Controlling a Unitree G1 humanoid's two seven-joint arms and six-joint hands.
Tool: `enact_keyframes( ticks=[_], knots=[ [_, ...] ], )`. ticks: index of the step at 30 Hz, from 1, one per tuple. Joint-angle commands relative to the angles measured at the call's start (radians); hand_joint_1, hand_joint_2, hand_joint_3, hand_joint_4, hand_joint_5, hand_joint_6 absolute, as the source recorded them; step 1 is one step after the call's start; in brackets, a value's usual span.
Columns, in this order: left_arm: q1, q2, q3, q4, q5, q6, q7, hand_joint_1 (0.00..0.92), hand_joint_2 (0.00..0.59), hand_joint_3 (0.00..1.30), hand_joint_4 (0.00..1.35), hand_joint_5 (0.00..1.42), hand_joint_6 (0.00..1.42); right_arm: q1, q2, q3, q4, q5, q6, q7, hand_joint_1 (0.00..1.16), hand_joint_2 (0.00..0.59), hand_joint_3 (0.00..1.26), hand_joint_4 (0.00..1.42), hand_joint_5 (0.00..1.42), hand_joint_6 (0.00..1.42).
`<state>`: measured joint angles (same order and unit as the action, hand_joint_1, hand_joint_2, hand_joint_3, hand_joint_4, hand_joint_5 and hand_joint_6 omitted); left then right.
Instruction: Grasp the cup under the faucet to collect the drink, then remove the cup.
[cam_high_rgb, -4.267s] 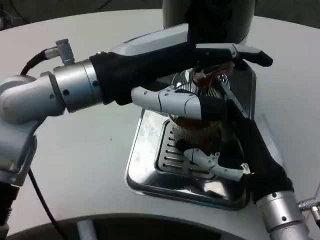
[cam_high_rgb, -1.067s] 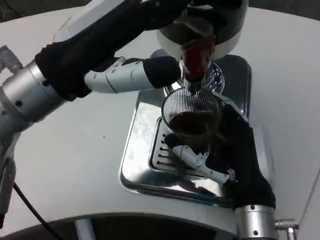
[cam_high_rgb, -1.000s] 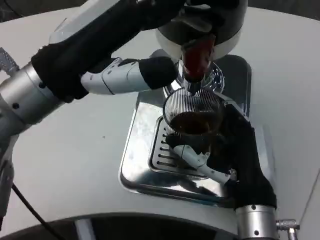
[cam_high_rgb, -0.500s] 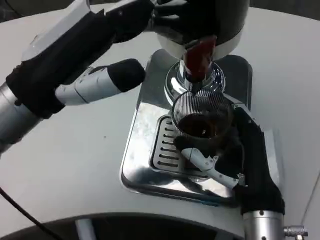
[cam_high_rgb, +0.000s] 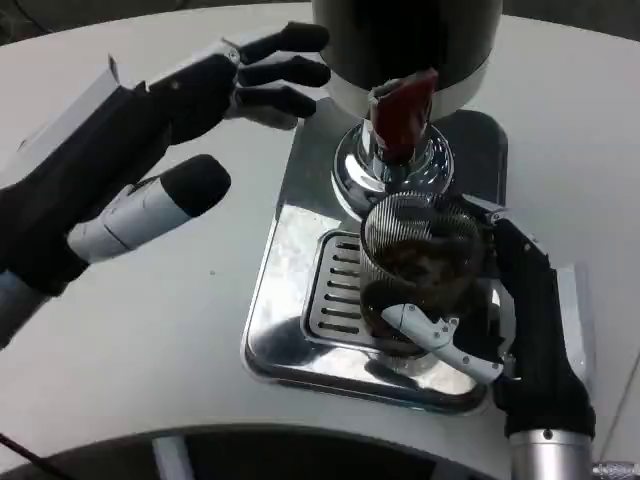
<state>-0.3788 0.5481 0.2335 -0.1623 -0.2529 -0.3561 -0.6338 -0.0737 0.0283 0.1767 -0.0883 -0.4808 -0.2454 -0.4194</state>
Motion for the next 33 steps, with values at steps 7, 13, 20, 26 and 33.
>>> enact_keyframes(
  ticks=[7, 13, 20, 26, 33],
  knots=[
    [0.111, 0.015, 0.043, -0.013, 0.030, -0.015, 0.036, 0.000, 0.091, 0.20, 0.24, 0.30, 0.33, 0.032, -0.009, -0.019, -0.020, 0.005, -0.036, -0.002, 0.85, 0.186, 0.75, 0.84, 0.97, 0.63],
    [0.152, 0.019, 0.055, 0.001, 0.054, -0.022, 0.050, 0.000, 0.091, 0.21, 0.25, 0.30, 0.33, 0.053, -0.030, -0.032, -0.048, 0.006, -0.043, 0.009, 0.85, 0.180, 0.77, 0.87, 1.03, 0.70],
    [0.178, 0.014, 0.048, 0.014, 0.072, -0.030, 0.057, 0.000, 0.091, 0.21, 0.25, 0.30, 0.33, 0.102, -0.053, -0.054, -0.095, 0.019, -0.046, 0.031, 0.86, 0.181, 0.79, 0.89, 1.07, 0.75],
    [0.198, 0.022, 0.029, 0.024, 0.122, -0.044, 0.062, 0.000, 0.091, 0.21, 0.25, 0.30, 0.33, 0.155, -0.070, -0.069, -0.144, 0.021, -0.051, 0.046, 0.86, 0.171, 0.79, 0.89, 1.09, 0.77],
    [0.202, 0.030, 0.024, 0.031, 0.166, -0.050, 0.082, 0.000, 0.091, 0.21, 0.23, 0.25, 0.27, 0.209, -0.087, -0.083, -0.180, 0.022, -0.064, 0.057, 0.86, 0.169, 0.80, 0.90, 1.11, 0.80]
  ],
)
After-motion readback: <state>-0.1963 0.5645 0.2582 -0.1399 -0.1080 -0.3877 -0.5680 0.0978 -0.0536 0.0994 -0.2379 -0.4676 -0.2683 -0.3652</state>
